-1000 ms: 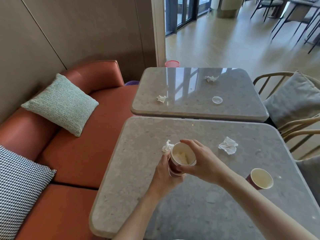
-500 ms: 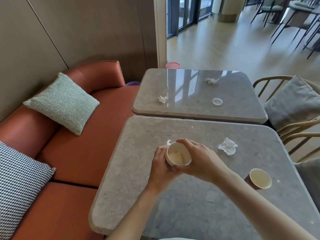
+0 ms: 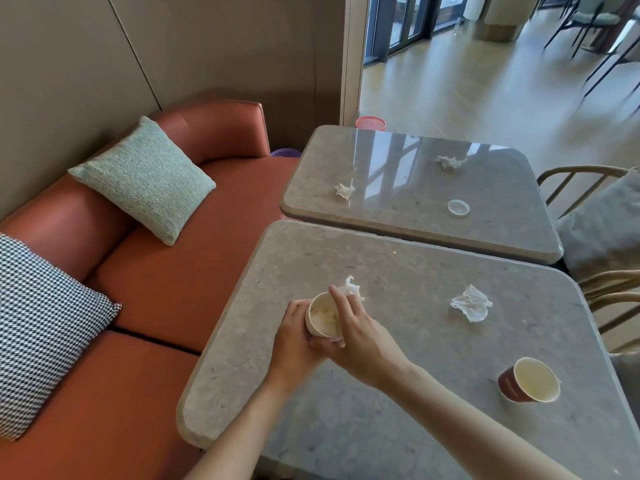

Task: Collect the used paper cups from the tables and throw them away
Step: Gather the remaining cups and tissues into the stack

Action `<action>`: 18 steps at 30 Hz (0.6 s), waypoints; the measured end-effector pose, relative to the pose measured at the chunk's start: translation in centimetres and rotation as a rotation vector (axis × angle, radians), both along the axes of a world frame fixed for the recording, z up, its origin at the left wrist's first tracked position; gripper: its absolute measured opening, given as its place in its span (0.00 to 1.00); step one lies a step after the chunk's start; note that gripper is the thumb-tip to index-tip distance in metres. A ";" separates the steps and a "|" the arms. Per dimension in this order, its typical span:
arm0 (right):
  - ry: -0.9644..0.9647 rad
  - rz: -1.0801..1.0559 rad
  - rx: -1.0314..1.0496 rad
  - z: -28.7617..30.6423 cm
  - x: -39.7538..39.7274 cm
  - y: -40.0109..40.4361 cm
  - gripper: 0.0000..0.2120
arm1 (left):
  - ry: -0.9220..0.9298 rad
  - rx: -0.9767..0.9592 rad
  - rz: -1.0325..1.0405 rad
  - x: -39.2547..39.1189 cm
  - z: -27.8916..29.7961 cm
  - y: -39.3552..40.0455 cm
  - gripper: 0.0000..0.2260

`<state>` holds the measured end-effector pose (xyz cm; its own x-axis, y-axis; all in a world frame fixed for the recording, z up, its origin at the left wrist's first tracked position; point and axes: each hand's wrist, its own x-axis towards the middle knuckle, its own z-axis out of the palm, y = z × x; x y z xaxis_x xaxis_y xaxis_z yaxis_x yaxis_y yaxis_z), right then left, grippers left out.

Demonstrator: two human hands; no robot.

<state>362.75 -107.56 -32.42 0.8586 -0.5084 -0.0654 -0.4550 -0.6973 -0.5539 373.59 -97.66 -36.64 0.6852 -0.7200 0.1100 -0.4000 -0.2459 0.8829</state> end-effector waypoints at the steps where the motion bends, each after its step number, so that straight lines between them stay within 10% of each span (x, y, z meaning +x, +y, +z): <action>1: -0.003 0.010 0.052 -0.5 0.3 0.1 0.44 | 0.007 0.016 0.013 0.4 -0.1 0.2 0.28; 7: -0.067 -0.228 0.394 -3.0 2.4 -1.4 0.30 | 0.042 0.025 0.106 3.7 -1.5 0.2 0.27; 18: 0.223 -0.189 0.165 -9.0 7.5 -9.7 0.18 | -0.022 0.071 0.151 6.0 -3.8 -1.1 0.31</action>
<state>370.29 -117.25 -41.46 0.7053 -0.6242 -0.3359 -0.6905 -0.4979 -0.5247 379.64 -98.77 -40.47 0.7845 -0.6152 0.0785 -0.3728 -0.3666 0.8524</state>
